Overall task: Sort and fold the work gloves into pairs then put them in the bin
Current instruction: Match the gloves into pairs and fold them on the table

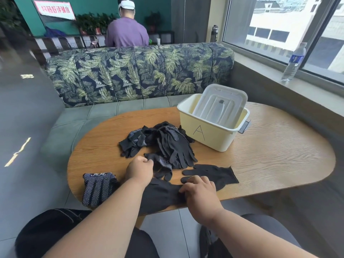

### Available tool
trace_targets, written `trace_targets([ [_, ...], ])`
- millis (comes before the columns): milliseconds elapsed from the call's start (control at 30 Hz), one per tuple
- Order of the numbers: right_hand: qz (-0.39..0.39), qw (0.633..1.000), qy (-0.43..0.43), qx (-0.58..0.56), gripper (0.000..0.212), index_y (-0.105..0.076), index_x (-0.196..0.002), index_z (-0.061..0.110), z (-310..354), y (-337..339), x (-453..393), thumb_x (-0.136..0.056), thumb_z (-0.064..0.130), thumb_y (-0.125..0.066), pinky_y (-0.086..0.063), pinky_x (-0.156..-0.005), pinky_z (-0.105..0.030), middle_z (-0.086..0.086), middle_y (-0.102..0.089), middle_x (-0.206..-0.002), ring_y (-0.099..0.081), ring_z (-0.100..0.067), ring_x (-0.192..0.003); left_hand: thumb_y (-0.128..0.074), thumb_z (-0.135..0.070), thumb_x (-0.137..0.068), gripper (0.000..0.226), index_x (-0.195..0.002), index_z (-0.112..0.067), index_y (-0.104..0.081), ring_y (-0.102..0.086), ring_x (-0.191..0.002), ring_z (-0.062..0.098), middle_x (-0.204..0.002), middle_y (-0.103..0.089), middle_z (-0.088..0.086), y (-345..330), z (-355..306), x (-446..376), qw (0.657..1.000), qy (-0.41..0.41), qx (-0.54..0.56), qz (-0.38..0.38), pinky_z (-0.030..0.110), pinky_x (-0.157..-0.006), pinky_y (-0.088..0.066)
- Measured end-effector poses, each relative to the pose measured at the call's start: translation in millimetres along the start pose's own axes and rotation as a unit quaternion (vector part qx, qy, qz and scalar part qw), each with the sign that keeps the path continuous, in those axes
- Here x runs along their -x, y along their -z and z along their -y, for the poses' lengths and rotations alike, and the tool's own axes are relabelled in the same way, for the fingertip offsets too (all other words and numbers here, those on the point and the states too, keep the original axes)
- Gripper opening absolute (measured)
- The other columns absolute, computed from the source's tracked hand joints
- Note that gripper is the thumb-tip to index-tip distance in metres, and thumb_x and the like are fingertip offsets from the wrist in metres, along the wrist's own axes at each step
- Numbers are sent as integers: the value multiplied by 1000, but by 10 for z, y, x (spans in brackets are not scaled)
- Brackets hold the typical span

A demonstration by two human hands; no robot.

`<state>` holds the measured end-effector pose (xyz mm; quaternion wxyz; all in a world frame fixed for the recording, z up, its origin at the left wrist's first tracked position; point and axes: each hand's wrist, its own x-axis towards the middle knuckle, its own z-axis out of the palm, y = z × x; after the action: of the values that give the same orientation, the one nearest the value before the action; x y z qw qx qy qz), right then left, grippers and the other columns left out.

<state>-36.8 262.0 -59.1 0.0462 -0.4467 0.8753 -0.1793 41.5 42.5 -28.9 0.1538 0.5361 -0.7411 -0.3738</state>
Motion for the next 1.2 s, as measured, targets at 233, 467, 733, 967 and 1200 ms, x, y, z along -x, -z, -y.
trace_targets([
  [233,-12,1000,-7,-8,34,-72,-115,44,41,-48,-9,-97,25,-50,-30,-95,-35,17,-56,-131,-45,-23,-122,-62,-32,-82,11,-79,-26,-54,-68,-84,27,-87,-72,7,748,-179,190,925,-27,378,-14,43,-81,-57],
  [467,-50,997,-14,-48,42,-73,-108,40,64,-4,12,-90,37,-36,-30,-88,-34,16,-59,-116,-48,-19,-111,-55,-10,-101,14,-108,-21,-58,-71,-91,22,-109,-73,9,1054,-257,450,908,-78,411,30,37,-74,-57],
  [733,69,726,-311,-609,69,-73,-101,11,238,595,-110,-96,74,-46,-51,-81,-42,-7,-72,-83,-63,-28,-81,-66,-19,-89,56,-142,-26,-47,-67,-114,7,-125,-72,-1,351,-390,1240,898,-81,290,320,22,-96,-50],
  [967,48,830,-323,-452,14,-77,-103,19,-98,412,-72,-91,11,-75,-56,-59,-28,-8,-78,-102,-71,-19,-82,-60,-13,-96,22,-113,-24,-67,-65,-116,19,-114,-73,-5,342,-40,927,969,-53,200,138,29,-97,-47],
  [1200,-21,830,-304,-467,35,-68,-121,20,-270,732,-324,-92,1,-65,-52,-62,-28,-4,-69,-91,-63,-19,-74,-37,-48,-106,60,-163,-34,-21,1,-158,16,-171,-10,-11,76,581,901,951,-205,-179,147,37,-128,-6],
])
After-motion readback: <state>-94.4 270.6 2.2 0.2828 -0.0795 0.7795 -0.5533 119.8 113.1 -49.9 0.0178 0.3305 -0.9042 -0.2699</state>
